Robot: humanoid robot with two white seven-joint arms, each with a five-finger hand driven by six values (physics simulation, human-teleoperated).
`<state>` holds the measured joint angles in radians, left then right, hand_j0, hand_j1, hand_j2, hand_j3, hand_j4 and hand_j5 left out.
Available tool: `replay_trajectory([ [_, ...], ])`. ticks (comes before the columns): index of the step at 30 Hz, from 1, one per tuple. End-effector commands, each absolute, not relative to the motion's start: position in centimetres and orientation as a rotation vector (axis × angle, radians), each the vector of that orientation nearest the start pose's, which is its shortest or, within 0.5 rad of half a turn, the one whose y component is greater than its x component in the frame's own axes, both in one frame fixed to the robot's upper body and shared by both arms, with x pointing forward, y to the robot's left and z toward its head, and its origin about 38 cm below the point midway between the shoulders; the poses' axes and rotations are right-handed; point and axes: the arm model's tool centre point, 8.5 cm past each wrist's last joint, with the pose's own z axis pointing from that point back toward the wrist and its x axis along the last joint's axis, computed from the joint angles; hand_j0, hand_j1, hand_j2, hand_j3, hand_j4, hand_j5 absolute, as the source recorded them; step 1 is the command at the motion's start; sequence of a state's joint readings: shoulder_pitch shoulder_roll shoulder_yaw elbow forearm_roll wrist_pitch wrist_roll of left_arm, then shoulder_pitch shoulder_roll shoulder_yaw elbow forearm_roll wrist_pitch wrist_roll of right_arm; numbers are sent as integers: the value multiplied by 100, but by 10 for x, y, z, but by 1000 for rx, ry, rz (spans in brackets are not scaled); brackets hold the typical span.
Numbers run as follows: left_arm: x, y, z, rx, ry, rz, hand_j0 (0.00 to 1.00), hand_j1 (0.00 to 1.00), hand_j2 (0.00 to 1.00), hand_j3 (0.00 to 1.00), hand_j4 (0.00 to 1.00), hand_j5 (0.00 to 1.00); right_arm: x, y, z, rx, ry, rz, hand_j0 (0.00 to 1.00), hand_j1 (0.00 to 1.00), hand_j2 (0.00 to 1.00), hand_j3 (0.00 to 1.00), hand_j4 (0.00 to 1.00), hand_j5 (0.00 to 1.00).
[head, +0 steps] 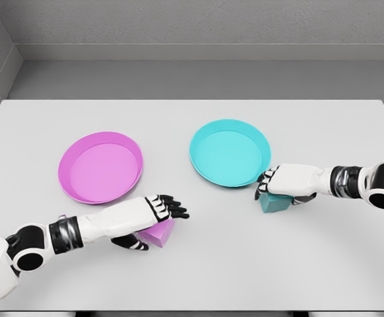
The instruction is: Place the blocks in the corresponding plates according to their colors
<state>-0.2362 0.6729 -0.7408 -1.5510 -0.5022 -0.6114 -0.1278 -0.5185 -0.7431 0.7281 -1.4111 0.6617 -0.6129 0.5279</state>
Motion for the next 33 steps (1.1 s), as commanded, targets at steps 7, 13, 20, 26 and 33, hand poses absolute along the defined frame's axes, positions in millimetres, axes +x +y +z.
replay_trajectory([
  [7,317,213,66,-37,-1677,-1850,100,100,100,100,100,100,405,-279,116,-303,-1142,2317,70,70,70,70,70,70],
  [13,319,210,69,-47,-1685,-1855,100,100,100,100,100,100,407,-278,120,-311,-1149,2317,69,69,69,69,69,69],
  [20,322,210,64,-49,-1668,-1859,100,100,100,100,100,100,410,-281,124,-328,-1157,2306,68,68,68,68,68,68],
  [26,324,215,57,-47,-1639,-1847,100,100,100,100,100,100,411,-281,128,-337,-1166,2306,68,68,68,68,68,68],
  [33,327,216,55,-43,-1631,-1845,100,100,100,100,100,100,413,-284,136,-364,-1181,2295,68,68,68,68,68,68],
])
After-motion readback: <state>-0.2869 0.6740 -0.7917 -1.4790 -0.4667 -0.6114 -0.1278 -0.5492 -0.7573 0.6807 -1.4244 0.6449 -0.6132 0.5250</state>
